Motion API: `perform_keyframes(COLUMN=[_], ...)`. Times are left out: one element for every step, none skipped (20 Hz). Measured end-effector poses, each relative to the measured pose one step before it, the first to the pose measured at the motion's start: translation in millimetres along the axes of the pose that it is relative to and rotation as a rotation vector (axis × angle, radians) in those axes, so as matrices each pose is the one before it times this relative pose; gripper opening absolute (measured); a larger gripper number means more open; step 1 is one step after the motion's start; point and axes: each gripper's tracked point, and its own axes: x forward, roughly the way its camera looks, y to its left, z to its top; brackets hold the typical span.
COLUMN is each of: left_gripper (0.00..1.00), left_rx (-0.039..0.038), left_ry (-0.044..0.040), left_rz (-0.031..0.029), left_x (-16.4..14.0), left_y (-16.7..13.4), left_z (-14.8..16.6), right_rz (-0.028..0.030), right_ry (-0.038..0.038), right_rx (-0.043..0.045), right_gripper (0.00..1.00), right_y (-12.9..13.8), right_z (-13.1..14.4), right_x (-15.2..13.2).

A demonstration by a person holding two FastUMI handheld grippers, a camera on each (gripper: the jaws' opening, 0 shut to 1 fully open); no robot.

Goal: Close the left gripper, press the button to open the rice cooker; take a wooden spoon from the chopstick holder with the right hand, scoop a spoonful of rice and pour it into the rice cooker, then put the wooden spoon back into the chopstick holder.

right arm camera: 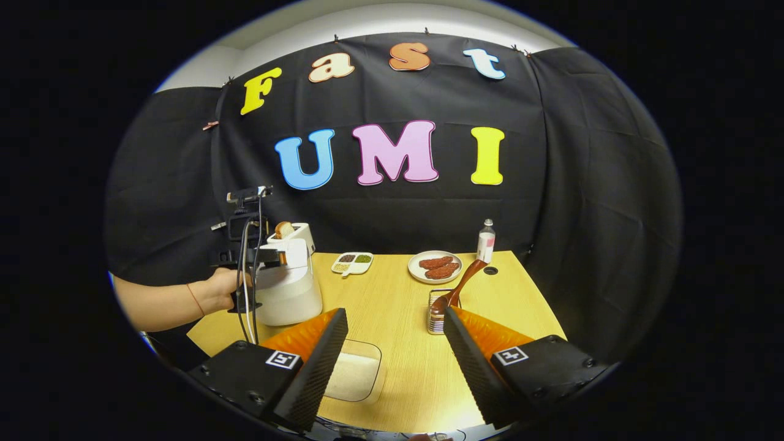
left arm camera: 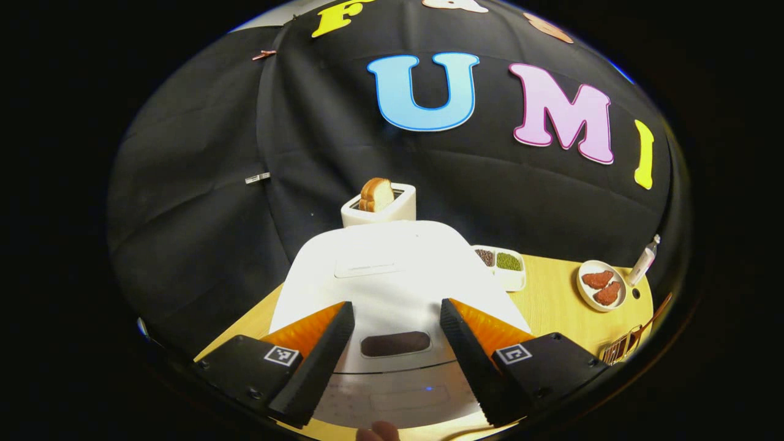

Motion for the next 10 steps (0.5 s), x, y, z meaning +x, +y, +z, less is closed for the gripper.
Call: perform_keyframes(left_gripper=[1.0,1.0,1.0,1.0,1.0,1.0,0.99,1.0,1.0,0.99], left_rx=[0.01374,0.00842,0.00188,-0.00451,-0.00509,0.00435,0.01701,0.02175,0.01679,0.00278], left_ry=[-0.00388,-0.00238,0.00124,0.00071,0.00172,-0.0022,-0.00788,-0.01052,-0.00877,-0.02085], left_rz=[-0.00164,-0.00394,-0.00253,0.00148,0.00117,0.00044,0.00112,-0.00285,-0.00831,-0.01178], left_x=[0.14,0.51,-0.06,0.18,0.54,0.18,-0.84,0.37,-0.19,-1.87], left_y=[-0.26,0.6,-1.67,-0.3,-0.48,-0.61,0.85,0.98,-1.61,0.05], left_z=[-1.82,-0.49,-2.03,-0.46,-0.88,1.0,1.12,3.24,1.76,4.76], right_rz=[0.00015,0.00449,-0.00024,0.00014,0.00435,0.0018,0.00302,0.0035,0.00376,0.00049], right_ry=[-0.00041,-0.00307,-0.00263,0.00262,-0.00038,-0.0035,-0.0054,-0.00857,-0.00387,-0.00303], right_rx=[-0.00034,-0.00277,-0.00466,-0.00274,0.00278,0.0058,0.00759,0.00747,0.00253,-0.00053], right_gripper=[0.99,0.99,0.99,0.98,0.99,0.98,0.99,0.99,0.98,0.99], right_y=[0.55,0.95,0.28,-0.07,1.8,2.47,1.62,1.44,0.78,-0.84], right_z=[0.43,0.18,0.21,-1.85,-0.36,0.81,2.15,1.99,2.55,1.04], right_x=[-0.34,-0.69,0.49,0.53,0.48,0.17,-0.43,0.67,1.41,0.58])
